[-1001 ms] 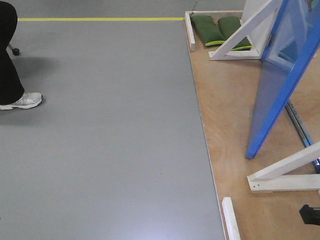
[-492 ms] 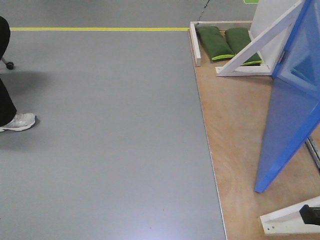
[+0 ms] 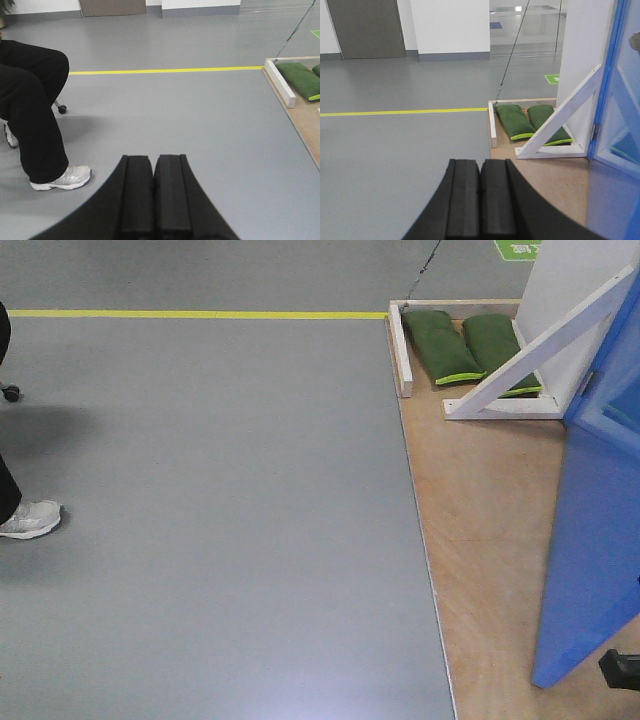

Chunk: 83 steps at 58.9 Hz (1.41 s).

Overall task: Move to blue door and open it
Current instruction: 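Drive the base alongside the blue door, stopping beside its edge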

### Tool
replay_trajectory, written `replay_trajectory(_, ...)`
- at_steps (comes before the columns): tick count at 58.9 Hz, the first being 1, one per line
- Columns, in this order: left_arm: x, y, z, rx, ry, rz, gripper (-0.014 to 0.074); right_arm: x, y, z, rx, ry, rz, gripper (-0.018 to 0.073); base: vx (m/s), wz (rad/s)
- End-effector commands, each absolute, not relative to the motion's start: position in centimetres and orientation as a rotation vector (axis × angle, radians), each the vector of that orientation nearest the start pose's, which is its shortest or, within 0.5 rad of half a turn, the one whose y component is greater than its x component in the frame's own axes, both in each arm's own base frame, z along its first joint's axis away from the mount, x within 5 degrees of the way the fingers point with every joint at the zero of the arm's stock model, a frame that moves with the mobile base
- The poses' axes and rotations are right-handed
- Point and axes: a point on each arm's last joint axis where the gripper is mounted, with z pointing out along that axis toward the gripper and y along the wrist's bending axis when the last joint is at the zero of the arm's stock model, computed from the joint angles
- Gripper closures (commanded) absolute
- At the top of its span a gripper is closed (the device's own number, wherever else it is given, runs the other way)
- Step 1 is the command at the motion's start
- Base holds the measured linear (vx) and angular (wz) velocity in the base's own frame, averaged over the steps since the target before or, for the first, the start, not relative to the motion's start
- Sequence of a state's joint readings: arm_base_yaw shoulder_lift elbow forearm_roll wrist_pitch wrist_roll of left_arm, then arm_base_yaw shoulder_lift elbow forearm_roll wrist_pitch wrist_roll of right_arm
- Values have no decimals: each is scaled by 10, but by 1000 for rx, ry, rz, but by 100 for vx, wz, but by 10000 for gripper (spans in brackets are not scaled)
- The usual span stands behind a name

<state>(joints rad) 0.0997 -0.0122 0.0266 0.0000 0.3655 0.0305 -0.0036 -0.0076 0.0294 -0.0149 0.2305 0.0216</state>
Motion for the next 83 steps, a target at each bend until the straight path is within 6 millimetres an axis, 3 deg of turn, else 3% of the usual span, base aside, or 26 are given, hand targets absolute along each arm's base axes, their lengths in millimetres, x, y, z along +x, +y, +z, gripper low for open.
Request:
replay_trajectory(1, 53, 5, 178, -65, 1773, 92, 526, 56, -1, 185, 8, 1652, -7, 557, 27, 1)
replay_trajectory(83, 53, 5, 178, -65, 1774, 92, 526, 56, 0, 185, 6, 1652, -5, 557, 15, -3)
